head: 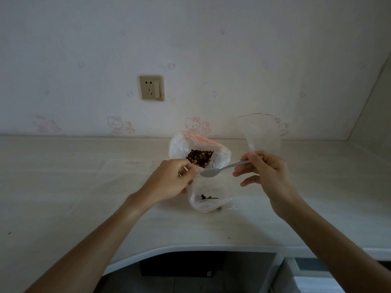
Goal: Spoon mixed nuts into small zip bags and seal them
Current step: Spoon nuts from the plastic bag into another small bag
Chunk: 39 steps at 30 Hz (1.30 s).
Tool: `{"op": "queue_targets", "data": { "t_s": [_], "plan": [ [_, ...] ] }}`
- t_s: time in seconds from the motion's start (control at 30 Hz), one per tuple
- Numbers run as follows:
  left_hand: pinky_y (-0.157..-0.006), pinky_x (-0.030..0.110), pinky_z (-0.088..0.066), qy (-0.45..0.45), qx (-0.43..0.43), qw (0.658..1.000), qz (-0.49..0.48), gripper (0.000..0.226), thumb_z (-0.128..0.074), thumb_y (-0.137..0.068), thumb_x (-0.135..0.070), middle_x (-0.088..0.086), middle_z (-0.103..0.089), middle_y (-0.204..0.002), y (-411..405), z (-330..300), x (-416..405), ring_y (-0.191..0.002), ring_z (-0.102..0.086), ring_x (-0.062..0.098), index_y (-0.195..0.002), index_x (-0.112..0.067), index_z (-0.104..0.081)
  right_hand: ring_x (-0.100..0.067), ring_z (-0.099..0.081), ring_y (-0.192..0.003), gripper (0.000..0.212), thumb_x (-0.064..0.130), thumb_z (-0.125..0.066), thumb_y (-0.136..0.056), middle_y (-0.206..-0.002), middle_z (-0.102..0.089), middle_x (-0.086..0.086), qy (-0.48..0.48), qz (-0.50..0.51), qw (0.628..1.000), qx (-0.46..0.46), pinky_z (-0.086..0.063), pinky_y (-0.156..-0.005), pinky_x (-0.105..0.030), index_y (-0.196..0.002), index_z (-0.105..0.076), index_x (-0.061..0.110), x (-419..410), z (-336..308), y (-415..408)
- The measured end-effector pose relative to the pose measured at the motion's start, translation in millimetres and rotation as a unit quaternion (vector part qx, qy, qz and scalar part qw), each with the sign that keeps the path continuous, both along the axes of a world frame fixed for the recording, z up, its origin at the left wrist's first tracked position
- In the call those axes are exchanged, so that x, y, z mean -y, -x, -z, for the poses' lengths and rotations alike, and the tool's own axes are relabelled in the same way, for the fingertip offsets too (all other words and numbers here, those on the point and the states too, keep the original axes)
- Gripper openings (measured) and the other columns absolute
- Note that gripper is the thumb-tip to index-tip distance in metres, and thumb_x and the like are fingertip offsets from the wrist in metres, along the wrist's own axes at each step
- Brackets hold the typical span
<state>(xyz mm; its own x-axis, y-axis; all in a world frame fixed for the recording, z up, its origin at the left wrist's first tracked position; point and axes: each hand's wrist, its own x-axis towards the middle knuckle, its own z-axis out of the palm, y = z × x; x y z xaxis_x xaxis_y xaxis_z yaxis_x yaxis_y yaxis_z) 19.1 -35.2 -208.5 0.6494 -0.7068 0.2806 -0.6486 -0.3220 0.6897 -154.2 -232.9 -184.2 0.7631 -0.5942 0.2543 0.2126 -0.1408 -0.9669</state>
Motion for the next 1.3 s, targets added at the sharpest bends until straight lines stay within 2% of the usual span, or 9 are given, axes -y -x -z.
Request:
{"op": "queue_targets", "data": {
  "t_s": [0.2,0.33,0.4,0.47,0.67,0.8,0.97,1.17,1.3],
  "plan": [
    [-0.064,0.035,-0.055,0.057,0.027,0.984,-0.168,0.033,-0.059,-0.098,-0.053,-0.007,-0.071,-0.071,-21,-2,-4,-0.063,-0.069,0.014,-0.080,-0.026,-0.062,-0.031,-0.077,-0.077,0.026,0.020,-0.053,-0.107,-0.086,-0.078,-0.018,-0.128,0.025,0.991,-0.018,-0.059,-0.054,-0.032,-0.098,-0.069,0.001,12,1,-29],
    [-0.069,0.034,-0.048,0.003,0.004,0.962,-0.272,0.059,-0.056,-0.087,-0.076,-0.010,-0.062,-0.092,-33,1,4,-0.083,-0.062,0.011,-0.103,-0.020,-0.051,-0.026,-0.079,-0.078,0.027,0.024,-0.055,-0.106,-0.082,-0.079,-0.013,-0.112,0.038,0.992,-0.039,-0.060,-0.054,-0.029,-0.098,-0.071,0.002,12,8,-53],
    [-0.075,0.036,-0.050,-0.012,-0.037,0.963,-0.265,0.072,-0.056,-0.082,-0.083,-0.009,-0.060,-0.100,-35,2,11,-0.090,-0.062,0.014,-0.114,-0.019,-0.045,-0.024,-0.079,-0.076,0.028,0.026,-0.057,-0.105,-0.079,-0.079,-0.010,-0.087,0.041,0.994,-0.044,-0.061,-0.055,-0.029,-0.095,-0.072,0.004,10,13,-64],
    [-0.079,0.039,-0.056,-0.009,-0.060,0.966,-0.251,0.069,-0.059,-0.083,-0.080,-0.008,-0.062,-0.100,-37,5,17,-0.090,-0.064,0.014,-0.114,-0.020,-0.047,-0.023,-0.078,-0.075,0.028,0.027,-0.058,-0.105,-0.077,-0.079,-0.009,-0.055,0.042,0.996,-0.051,-0.061,-0.057,-0.030,-0.093,-0.072,0.006,7,19,-72],
    [-0.084,0.051,-0.061,0.101,-0.122,0.966,-0.203,0.022,-0.072,-0.090,-0.034,0.002,-0.071,-0.099,-37,11,24,-0.091,-0.070,0.025,-0.103,-0.019,-0.063,-0.019,-0.077,-0.067,0.027,0.023,-0.062,-0.102,-0.071,-0.078,-0.004,0.005,0.053,0.996,-0.068,-0.056,-0.053,-0.025,-0.083,-0.075,0.009,2,26,-94],
    [-0.083,0.056,-0.061,0.145,-0.169,0.957,-0.188,0.019,-0.072,-0.089,-0.017,0.005,-0.072,-0.103,-32,7,27,-0.095,-0.072,0.028,-0.106,-0.017,-0.066,-0.019,-0.076,-0.066,0.026,0.021,-0.063,-0.102,-0.070,-0.078,-0.003,0.009,0.068,0.995,-0.067,-0.058,-0.053,-0.025,-0.085,-0.078,0.009,-5,35,-103],
    [-0.074,0.054,-0.062,0.163,-0.158,0.959,-0.170,0.021,-0.070,-0.091,-0.011,0.016,-0.070,-0.110,-27,3,27,-0.095,-0.071,0.037,-0.110,-0.005,-0.063,-0.017,-0.076,-0.066,0.023,0.018,-0.064,-0.101,-0.073,-0.078,-0.004,0.004,0.086,0.995,-0.052,-0.059,-0.053,-0.025,-0.087,-0.078,0.007,-7,40,-105],
    [-0.067,0.049,-0.063,0.159,-0.129,0.972,-0.117,0.017,-0.070,-0.097,-0.017,0.005,-0.072,-0.107,-20,2,28,-0.091,-0.072,0.032,-0.110,-0.008,-0.063,-0.010,-0.075,-0.065,0.021,0.021,-0.067,-0.099,-0.071,-0.078,0.001,0.049,0.091,0.993,-0.055,-0.057,-0.061,-0.016,-0.091,-0.081,0.010,-8,44,-108],
    [-0.060,0.034,-0.062,0.172,-0.125,0.971,-0.105,0.013,-0.071,-0.097,-0.017,-0.001,-0.073,-0.103,-21,4,27,-0.085,-0.073,0.027,-0.107,-0.013,-0.065,-0.016,-0.077,-0.067,0.021,0.023,-0.067,-0.099,-0.072,-0.079,0.000,0.020,0.087,0.994,-0.062,-0.063,-0.070,-0.030,-0.089,-0.081,0.010,-4,44,-109]
  ]
}}
